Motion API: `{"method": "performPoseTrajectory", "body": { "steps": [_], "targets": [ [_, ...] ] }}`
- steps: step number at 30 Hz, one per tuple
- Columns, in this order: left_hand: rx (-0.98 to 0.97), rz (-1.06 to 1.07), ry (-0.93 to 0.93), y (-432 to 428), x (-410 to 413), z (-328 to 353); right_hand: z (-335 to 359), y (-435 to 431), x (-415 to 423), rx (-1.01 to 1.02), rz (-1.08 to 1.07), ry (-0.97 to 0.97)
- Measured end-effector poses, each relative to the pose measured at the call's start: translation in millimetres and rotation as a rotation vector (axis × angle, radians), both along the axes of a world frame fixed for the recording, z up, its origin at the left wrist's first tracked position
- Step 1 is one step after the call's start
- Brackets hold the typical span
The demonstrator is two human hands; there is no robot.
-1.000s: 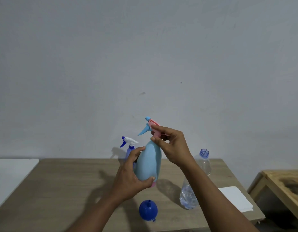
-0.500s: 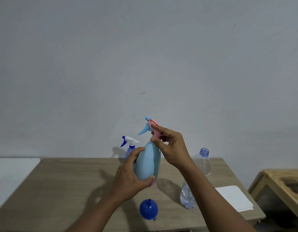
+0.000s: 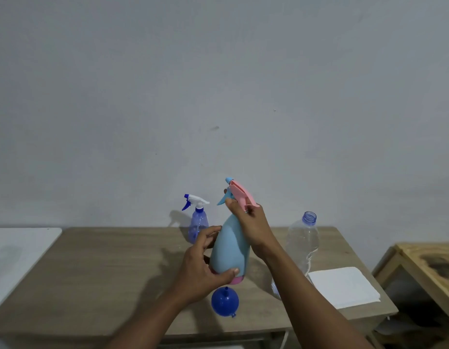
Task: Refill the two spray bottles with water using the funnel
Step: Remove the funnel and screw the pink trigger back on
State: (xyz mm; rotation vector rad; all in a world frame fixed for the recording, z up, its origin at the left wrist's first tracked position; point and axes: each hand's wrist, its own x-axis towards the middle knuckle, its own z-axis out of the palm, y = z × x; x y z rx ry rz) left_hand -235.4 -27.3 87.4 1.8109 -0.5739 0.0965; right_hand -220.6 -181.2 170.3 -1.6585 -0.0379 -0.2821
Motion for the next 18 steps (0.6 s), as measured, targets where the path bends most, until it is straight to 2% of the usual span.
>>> {"method": "performPoseTrajectory", "body": {
  "steps": [4,7,9,13,16,18],
  "targets": [
    [-0.021,-0.003,0.054,1.8,-0.9,-21.1,-13.8,-4.4,-0.4,0.012,0.049,0.074],
    [0.042,0.085,0.064,17.8,4.9,-57.8,-36.5,-9.6,-7.0,0.054,0.059,0.143],
    [0.123,0.168,0.091,34.3,9.4,-90.1,-62.2,-15.9,-13.3,-0.008,0.044,0.219],
    [0.479,0.332,0.183,66.2,20.9,-143.3,-133.6,-28.2,-24.2,-0.356,0.05,0.437],
    [0.786,0.315,0.291,82.6,30.1,-175.1,-166.1,-30.1,-34.8,-0.408,0.114,0.521],
    [0.916,0.282,0.38,87.9,32.7,-190.8,-173.1,-29.8,-39.6,-0.424,0.143,0.531]
  ]
}}
